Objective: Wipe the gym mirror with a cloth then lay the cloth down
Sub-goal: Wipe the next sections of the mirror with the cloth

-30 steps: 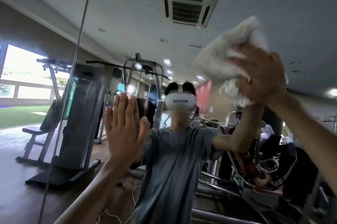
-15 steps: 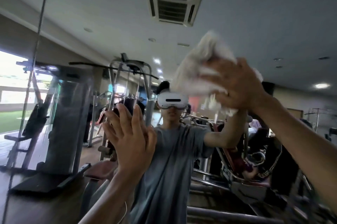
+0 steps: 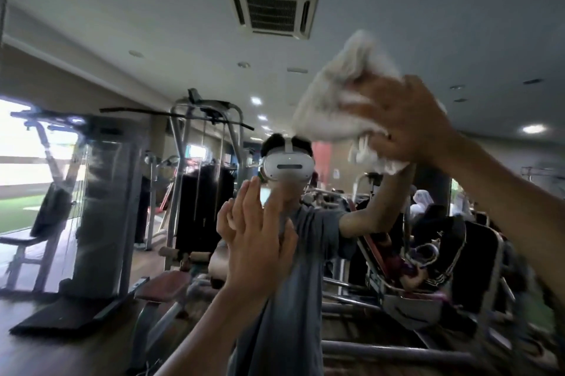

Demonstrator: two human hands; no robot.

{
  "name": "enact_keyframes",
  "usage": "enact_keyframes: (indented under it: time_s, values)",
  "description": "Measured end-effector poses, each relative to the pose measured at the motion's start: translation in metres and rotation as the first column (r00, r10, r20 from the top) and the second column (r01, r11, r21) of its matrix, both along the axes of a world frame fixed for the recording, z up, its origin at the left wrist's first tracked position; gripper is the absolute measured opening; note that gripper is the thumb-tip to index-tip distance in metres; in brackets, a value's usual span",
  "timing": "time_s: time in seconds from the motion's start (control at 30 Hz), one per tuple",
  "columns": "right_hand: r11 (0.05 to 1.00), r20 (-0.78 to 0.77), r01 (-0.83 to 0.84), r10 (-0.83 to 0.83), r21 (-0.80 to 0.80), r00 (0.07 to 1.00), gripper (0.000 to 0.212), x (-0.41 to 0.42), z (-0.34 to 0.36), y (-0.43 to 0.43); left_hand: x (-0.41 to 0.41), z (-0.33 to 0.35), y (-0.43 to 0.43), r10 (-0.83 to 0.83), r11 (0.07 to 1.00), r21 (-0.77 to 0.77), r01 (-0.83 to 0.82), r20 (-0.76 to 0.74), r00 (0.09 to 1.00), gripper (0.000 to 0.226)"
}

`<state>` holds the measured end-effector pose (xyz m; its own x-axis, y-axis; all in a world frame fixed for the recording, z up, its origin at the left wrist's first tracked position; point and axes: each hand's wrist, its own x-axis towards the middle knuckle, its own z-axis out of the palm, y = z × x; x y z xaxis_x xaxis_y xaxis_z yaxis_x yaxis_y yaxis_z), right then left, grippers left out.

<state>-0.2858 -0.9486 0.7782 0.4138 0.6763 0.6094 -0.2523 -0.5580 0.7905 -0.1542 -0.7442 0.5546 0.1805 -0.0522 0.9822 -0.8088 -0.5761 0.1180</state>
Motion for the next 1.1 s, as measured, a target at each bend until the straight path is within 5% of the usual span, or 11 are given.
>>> enact_keyframes:
  time_s: [0.13,0.2,0.27,0.37,0.47,0.57,0.63,0.73,0.87,1.0,1.1]
  values:
    - [0.878,0.326,-0.148,-0.009,0.455,0.945,0.056,0.02,-0.048,0.024,0.002,0.013,-0.009,0.012,0.999,-0.043,-0.008,0.086,0.996,0.064]
    - [0.946,0.168,-0.081,0.029,0.315,0.985,0.062,0.025,-0.092,0.034,0.006,0.009,-0.012,0.055,0.997,-0.059,-0.047,0.123,0.991,0.066]
    - [0.997,-0.121,-0.056,0.05,-0.046,0.991,0.062,0.012,-0.112,0.025,0.01,0.004,-0.012,0.107,0.994,-0.049,-0.1,0.188,0.976,0.068]
    - [0.93,-0.314,-0.109,-0.007,-0.351,0.949,0.059,-0.007,-0.067,-0.007,0.01,0.004,-0.012,0.119,0.993,-0.038,-0.113,0.23,0.966,0.068]
    - [0.999,-0.023,-0.033,0.032,-0.044,0.999,0.059,-0.02,-0.005,-0.031,0.007,0.006,-0.015,0.123,0.991,-0.08,-0.108,0.212,0.97,0.066]
    - [0.882,0.342,-0.156,-0.006,0.445,0.94,0.056,-0.012,-0.003,-0.019,0.008,0.005,-0.016,0.148,0.988,-0.077,-0.134,0.216,0.965,0.066]
    - [0.858,0.377,-0.167,-0.033,0.486,0.926,0.056,0.004,-0.039,0.001,0.008,0.004,-0.016,0.155,0.987,-0.081,-0.14,0.216,0.964,0.066]
    - [0.992,0.049,-0.055,0.05,0.11,0.998,0.062,0.009,-0.11,0.015,0.009,0.004,-0.015,0.158,0.986,-0.084,-0.142,0.224,0.962,0.065]
    - [0.939,-0.295,-0.072,-0.032,-0.336,0.955,0.059,-0.013,-0.103,-0.014,0.008,0.002,-0.015,0.142,0.99,-0.055,-0.133,0.231,0.963,0.073]
    - [0.999,0.009,-0.049,0.049,0.007,0.999,0.056,-0.028,-0.035,-0.041,0.008,0.002,-0.017,0.138,0.989,-0.092,-0.119,0.235,0.962,0.064]
    - [0.868,0.442,-0.192,-0.034,0.458,0.896,0.044,-0.02,-0.023,-0.03,0.008,0.002,-0.017,0.148,0.987,-0.097,-0.127,0.251,0.957,0.064]
